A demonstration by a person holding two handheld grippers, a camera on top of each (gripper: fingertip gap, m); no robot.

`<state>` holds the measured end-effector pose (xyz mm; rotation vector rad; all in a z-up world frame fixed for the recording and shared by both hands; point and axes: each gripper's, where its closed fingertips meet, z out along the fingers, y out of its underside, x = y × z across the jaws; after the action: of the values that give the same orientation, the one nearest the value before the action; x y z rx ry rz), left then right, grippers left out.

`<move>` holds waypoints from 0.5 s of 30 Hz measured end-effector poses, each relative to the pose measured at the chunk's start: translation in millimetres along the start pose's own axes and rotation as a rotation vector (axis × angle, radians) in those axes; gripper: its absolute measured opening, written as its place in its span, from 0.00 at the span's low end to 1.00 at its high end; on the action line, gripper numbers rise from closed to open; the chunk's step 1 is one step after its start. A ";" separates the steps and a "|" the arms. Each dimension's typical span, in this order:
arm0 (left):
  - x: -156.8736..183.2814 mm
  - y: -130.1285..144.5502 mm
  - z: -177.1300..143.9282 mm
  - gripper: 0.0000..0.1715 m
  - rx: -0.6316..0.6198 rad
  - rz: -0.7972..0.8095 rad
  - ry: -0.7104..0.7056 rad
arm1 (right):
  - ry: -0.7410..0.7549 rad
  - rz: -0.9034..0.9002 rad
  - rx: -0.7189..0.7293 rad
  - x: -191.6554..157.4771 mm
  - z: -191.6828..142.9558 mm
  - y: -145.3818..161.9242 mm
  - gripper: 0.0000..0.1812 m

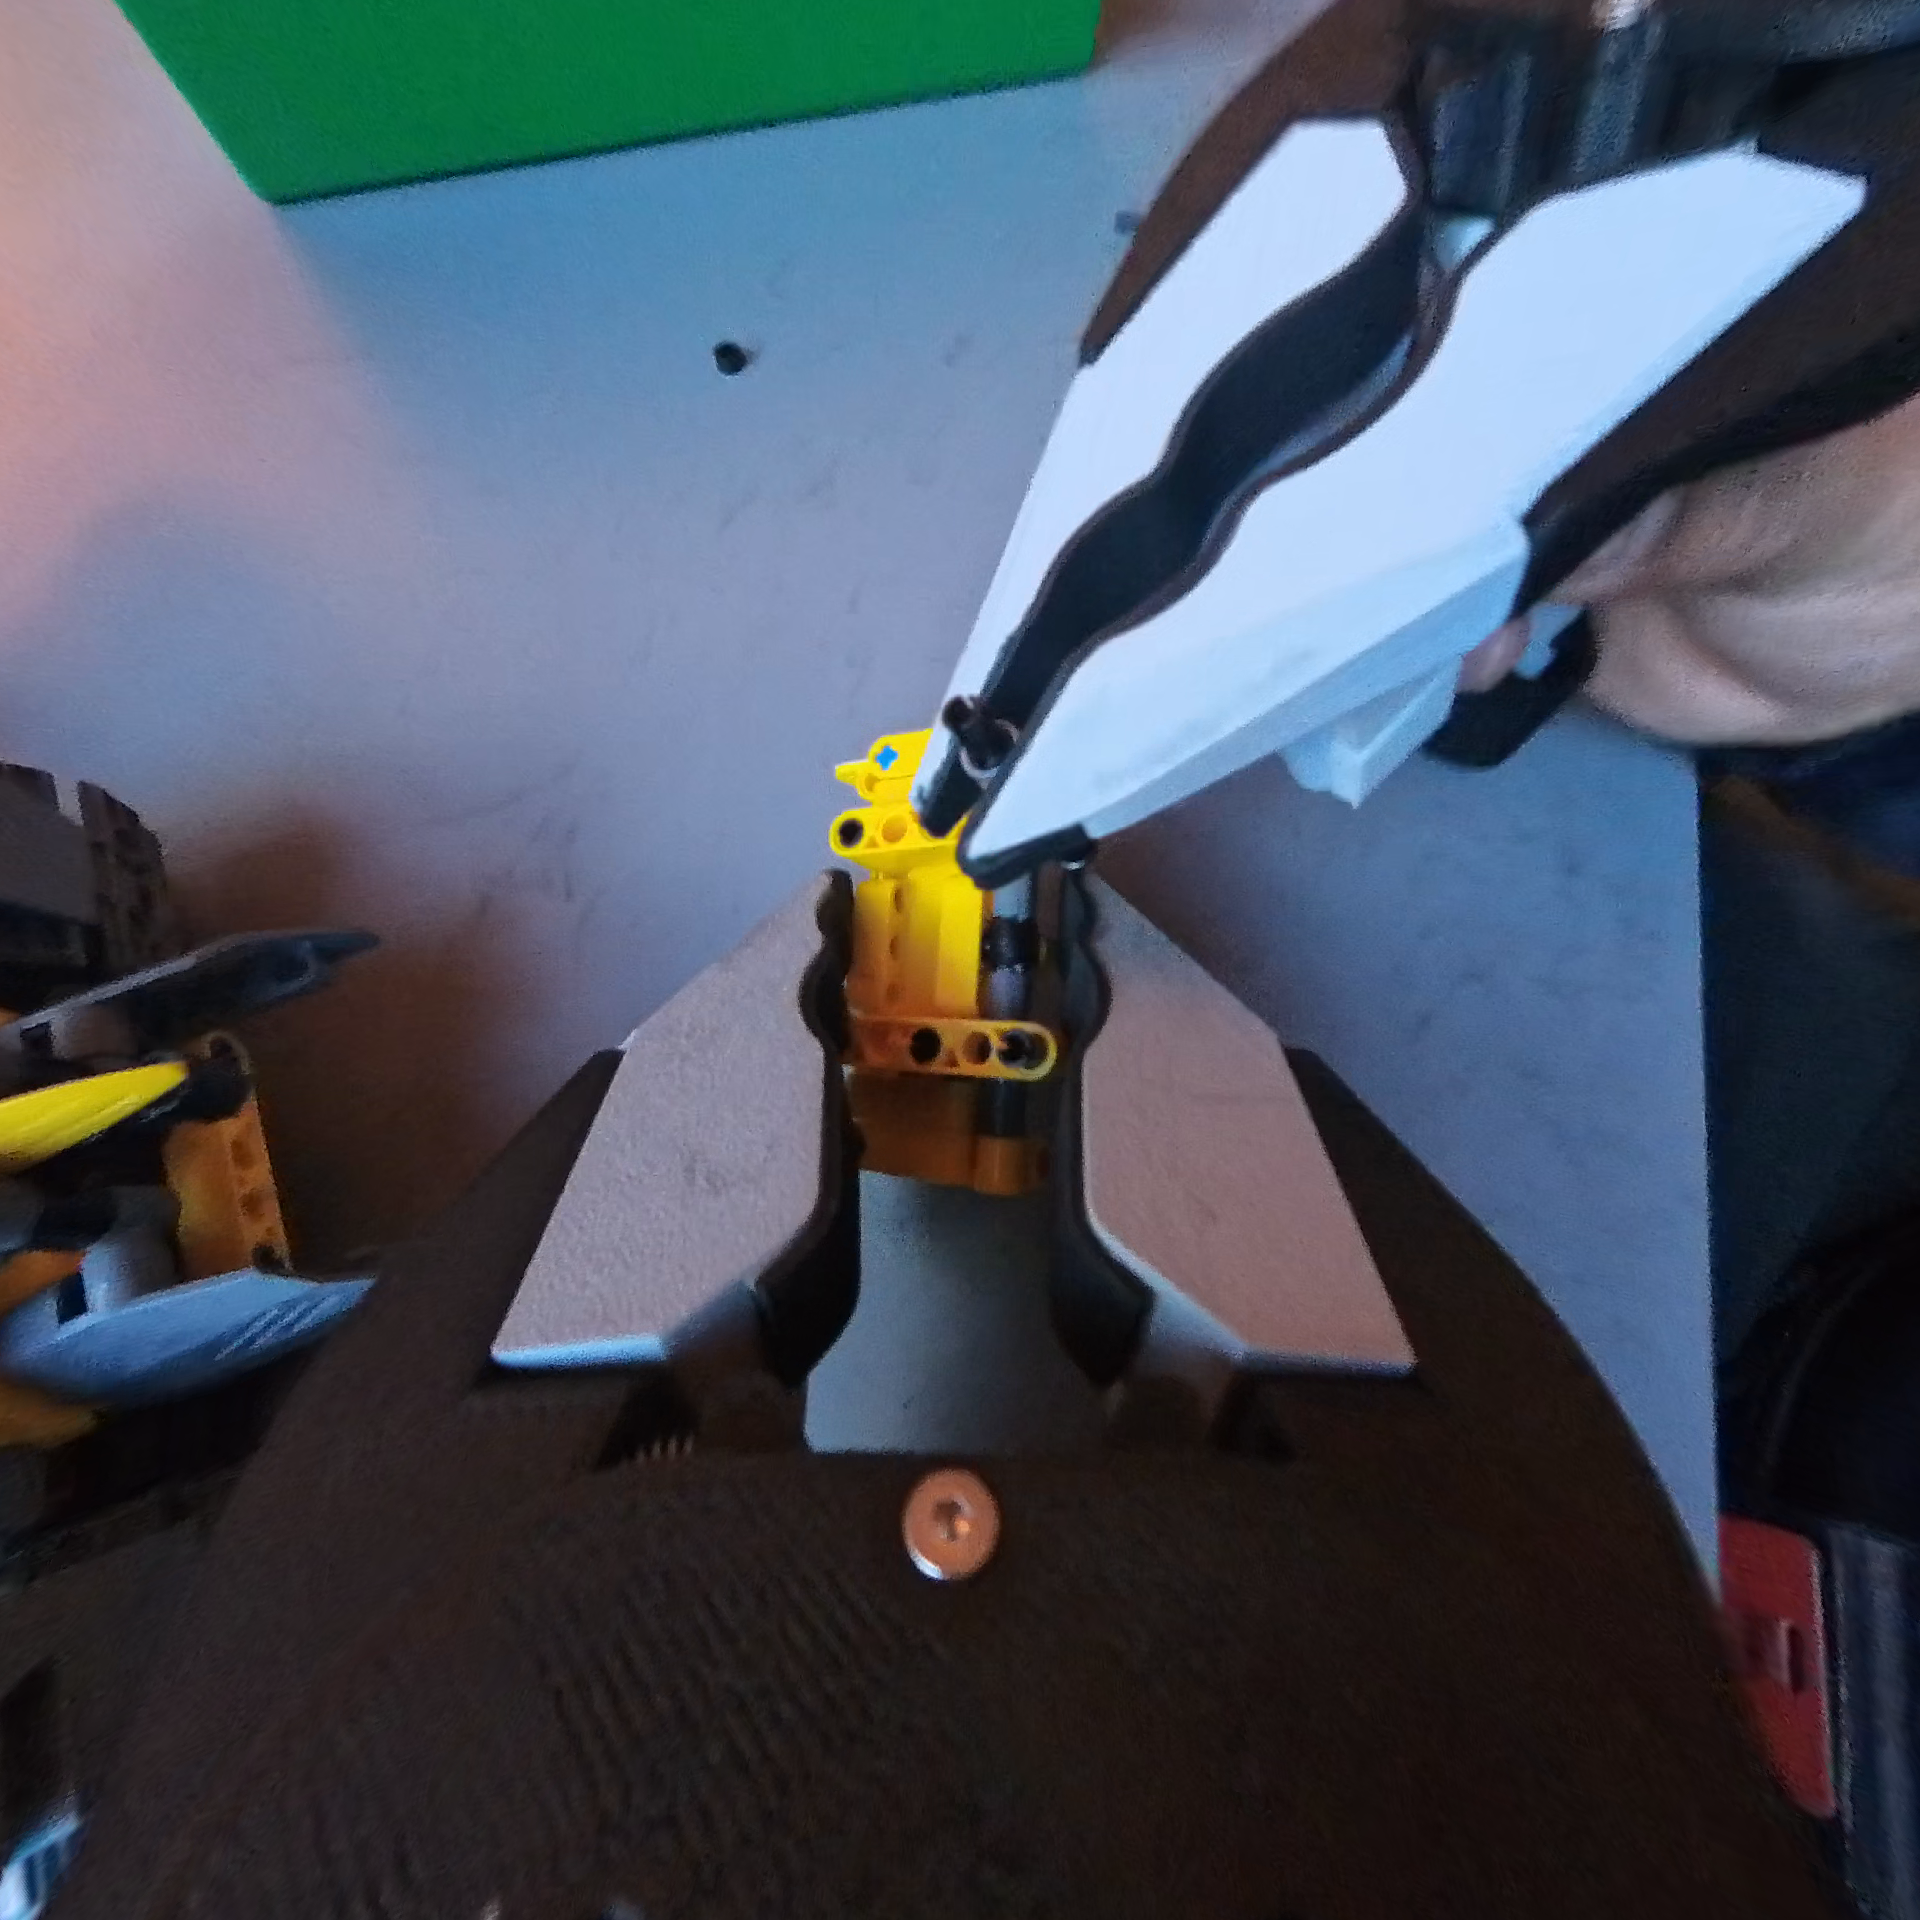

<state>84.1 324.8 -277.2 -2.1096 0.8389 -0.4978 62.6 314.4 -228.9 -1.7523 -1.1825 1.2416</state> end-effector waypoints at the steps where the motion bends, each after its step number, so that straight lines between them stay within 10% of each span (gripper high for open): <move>1: -1.0 -3.4 -0.7 0.22 0.018 -0.017 0.004 | 0.012 0.013 0.031 0.8 -0.2 -4.1 0.02; 10: -1.8 -19.7 -7.3 0.20 0.092 -0.051 0.023 | 0.023 0.108 0.269 3.7 -5.0 -35.0 0.03; 13: 7.9 9.7 2.4 0.21 -0.059 0.130 -0.047 | -0.027 0.290 0.775 43.9 -100.8 -111.8 0.01; 15: 2.4 3.3 1.4 0.21 -0.024 0.119 -0.077 | -0.044 0.257 0.652 52.0 -101.1 -117.4 0.01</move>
<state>85.4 322.4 -280.4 -2.0725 0.9243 -0.3437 131.6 402.9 -110.1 -1.4027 -0.4839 1.5974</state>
